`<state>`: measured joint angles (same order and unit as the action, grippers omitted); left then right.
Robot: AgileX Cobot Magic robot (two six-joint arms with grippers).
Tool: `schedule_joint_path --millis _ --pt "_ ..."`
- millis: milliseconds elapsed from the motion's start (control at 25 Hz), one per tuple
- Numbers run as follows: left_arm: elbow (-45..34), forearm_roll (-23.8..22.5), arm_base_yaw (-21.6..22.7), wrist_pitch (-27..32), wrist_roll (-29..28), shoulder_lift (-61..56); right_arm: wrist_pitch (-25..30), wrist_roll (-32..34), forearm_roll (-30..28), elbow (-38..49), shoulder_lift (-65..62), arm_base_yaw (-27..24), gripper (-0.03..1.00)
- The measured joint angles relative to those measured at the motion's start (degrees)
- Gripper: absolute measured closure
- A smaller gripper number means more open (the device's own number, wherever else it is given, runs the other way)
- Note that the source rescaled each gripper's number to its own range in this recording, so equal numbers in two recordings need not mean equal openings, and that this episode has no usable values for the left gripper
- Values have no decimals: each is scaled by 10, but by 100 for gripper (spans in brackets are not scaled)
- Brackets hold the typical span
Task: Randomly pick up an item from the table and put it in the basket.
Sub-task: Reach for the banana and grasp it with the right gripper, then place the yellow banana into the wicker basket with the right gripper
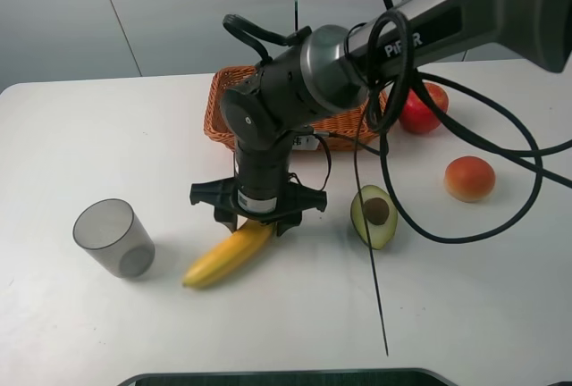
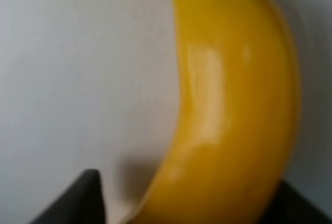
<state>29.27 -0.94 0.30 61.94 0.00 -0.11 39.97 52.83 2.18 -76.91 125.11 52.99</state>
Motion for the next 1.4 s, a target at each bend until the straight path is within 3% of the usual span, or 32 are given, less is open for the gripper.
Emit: schedule_joint_path --millis 800,1080,1400 --pt "0 0 0 0 0 0 -6 2 -11 11 -2 1 97" --pt "0 0 0 0 0 0 39 -126 -10 17 -43 1 97" --pt "0 0 0 0 0 0 108 -385 -15 17 -140 -8 97"
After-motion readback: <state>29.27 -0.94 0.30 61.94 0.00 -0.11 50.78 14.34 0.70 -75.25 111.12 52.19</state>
